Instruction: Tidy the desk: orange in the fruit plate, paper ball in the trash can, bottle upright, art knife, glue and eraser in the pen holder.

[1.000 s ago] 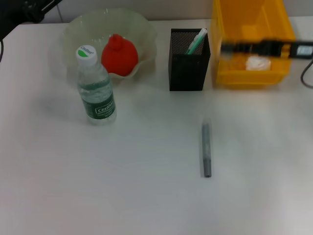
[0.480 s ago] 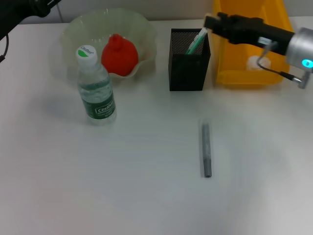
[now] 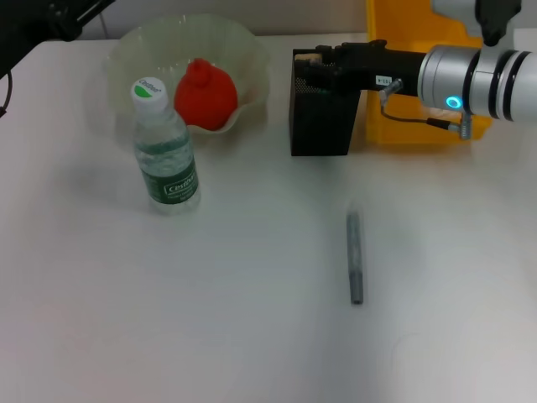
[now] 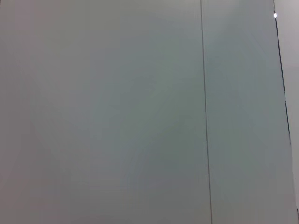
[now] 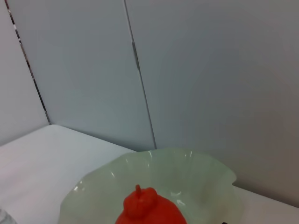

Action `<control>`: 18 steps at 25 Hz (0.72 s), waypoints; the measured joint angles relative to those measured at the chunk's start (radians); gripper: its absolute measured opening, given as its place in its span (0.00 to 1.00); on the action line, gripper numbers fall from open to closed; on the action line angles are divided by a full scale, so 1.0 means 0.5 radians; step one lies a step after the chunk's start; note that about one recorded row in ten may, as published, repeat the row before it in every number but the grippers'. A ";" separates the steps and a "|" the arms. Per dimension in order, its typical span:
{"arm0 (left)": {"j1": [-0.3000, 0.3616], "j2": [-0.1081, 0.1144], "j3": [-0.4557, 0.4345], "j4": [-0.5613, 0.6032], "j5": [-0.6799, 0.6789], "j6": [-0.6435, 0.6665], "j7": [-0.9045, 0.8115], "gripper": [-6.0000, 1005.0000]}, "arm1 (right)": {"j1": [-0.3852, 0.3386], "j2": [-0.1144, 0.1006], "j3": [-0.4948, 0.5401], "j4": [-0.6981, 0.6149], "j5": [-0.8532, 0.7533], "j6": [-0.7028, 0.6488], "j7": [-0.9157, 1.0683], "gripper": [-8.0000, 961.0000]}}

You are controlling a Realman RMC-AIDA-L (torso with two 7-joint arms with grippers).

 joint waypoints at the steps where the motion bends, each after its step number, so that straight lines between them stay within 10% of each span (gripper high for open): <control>1: 0.000 0.000 0.000 0.000 0.000 0.000 0.000 0.74 | 0.007 0.003 -0.027 -0.001 0.000 0.035 -0.001 0.46; 18: 0.008 0.003 0.004 -0.009 -0.004 0.011 0.004 0.74 | -0.092 0.009 -0.071 -0.308 0.016 -0.082 0.049 0.58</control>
